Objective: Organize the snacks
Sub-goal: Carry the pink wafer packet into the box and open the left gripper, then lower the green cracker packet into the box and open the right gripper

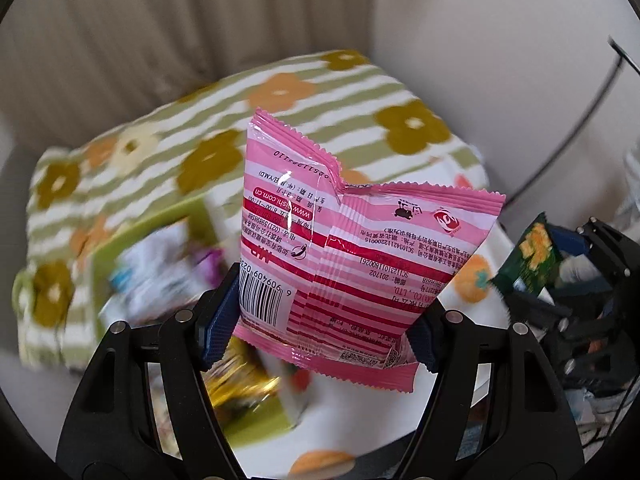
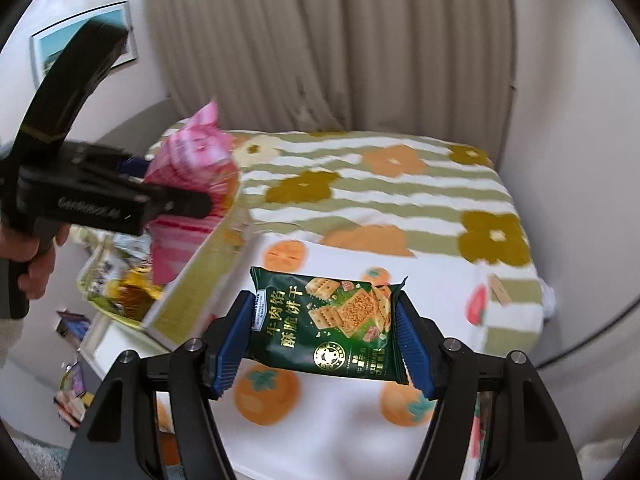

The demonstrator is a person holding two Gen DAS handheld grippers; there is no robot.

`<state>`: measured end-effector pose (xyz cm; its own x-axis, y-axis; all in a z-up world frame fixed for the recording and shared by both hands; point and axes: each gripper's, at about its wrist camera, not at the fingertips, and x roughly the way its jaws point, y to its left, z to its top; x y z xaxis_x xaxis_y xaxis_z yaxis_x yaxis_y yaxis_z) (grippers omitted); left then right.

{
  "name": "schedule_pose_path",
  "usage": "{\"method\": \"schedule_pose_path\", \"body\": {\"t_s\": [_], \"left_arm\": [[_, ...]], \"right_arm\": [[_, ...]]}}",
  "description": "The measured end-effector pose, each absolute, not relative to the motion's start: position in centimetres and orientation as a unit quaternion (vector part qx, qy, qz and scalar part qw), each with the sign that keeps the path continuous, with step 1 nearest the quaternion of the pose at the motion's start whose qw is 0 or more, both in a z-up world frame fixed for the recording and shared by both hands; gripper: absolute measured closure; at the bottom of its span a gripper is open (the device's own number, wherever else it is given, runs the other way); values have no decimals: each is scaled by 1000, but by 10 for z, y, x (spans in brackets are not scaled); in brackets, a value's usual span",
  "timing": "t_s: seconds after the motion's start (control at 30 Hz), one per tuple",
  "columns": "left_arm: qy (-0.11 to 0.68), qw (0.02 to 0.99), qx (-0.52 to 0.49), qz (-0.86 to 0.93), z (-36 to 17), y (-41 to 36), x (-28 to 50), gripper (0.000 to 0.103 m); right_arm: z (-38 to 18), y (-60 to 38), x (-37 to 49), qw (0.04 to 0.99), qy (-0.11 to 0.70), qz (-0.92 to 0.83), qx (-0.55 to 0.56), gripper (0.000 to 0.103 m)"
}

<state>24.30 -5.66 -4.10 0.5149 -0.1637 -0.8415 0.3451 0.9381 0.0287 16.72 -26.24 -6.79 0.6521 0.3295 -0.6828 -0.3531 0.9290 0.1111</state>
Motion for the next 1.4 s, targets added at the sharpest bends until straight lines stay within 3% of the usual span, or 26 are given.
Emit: {"method": "schedule_pose_path", "body": {"t_s": [0.47,0.8,0.87,0.9,0.93,0.97,1.4], "left_arm": [[479,877,-27,-26,-52,173,231,34],[502,859,-50,-86,-87,192,279,33],[504,857,-51,-98,-94,190,288,26],[507,854,-49,-102,-97,190,291,19],[512,851,-45,-105,-102,189,295,3],[511,852,-43,-105,-105,190,295,0],[486,867,-75,-86,-100,236,266,0]], "right_arm": [[-57,-110,192,888,364,279,-14,40],[-74,-51,223,886,390,251,0,40],[-76,-47,229,886,396,241,3,40],[-77,-47,230,887,398,236,4,40],[-79,-46,232,887,400,229,6,40],[-80,-47,233,887,403,224,8,40],[-82,-28,225,888,416,196,-1,40]]}}
